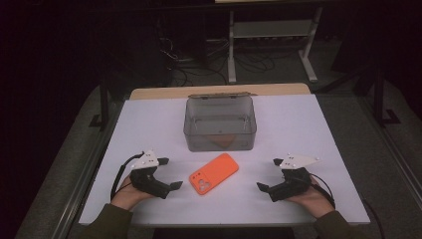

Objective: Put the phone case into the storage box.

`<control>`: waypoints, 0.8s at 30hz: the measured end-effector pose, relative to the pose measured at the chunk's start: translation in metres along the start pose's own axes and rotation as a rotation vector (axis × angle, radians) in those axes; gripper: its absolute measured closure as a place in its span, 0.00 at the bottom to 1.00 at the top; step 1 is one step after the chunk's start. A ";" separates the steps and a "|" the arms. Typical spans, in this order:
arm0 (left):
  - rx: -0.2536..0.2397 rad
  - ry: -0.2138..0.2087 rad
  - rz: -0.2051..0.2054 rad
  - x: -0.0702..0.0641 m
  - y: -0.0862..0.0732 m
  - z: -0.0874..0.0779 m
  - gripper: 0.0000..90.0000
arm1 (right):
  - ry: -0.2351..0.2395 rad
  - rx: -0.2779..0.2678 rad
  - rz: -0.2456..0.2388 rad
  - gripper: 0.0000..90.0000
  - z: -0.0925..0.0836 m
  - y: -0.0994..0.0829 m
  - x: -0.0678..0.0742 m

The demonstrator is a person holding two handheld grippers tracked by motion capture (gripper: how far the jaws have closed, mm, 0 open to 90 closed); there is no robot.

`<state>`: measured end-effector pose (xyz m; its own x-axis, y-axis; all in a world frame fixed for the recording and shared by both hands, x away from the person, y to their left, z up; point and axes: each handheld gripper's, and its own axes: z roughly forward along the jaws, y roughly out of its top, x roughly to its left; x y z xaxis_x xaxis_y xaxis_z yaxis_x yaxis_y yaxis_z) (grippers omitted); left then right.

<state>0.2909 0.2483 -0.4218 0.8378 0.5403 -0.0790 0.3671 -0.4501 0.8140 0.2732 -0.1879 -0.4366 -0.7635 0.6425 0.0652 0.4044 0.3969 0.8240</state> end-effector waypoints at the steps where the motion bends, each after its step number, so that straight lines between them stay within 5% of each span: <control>1: -0.001 -0.002 0.000 0.000 0.001 0.000 0.01 | -0.001 0.000 0.000 0.00 0.000 0.000 0.000; 24: 0.016 -0.027 0.009 -0.006 0.019 0.016 0.01 | 0.000 -0.016 -0.016 0.00 0.001 0.001 0.000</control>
<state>0.2995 0.2254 -0.4147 0.8518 0.5165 -0.0875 0.3656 -0.4665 0.8054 0.2738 -0.1865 -0.4365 -0.7695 0.6365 0.0521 0.3845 0.3966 0.8336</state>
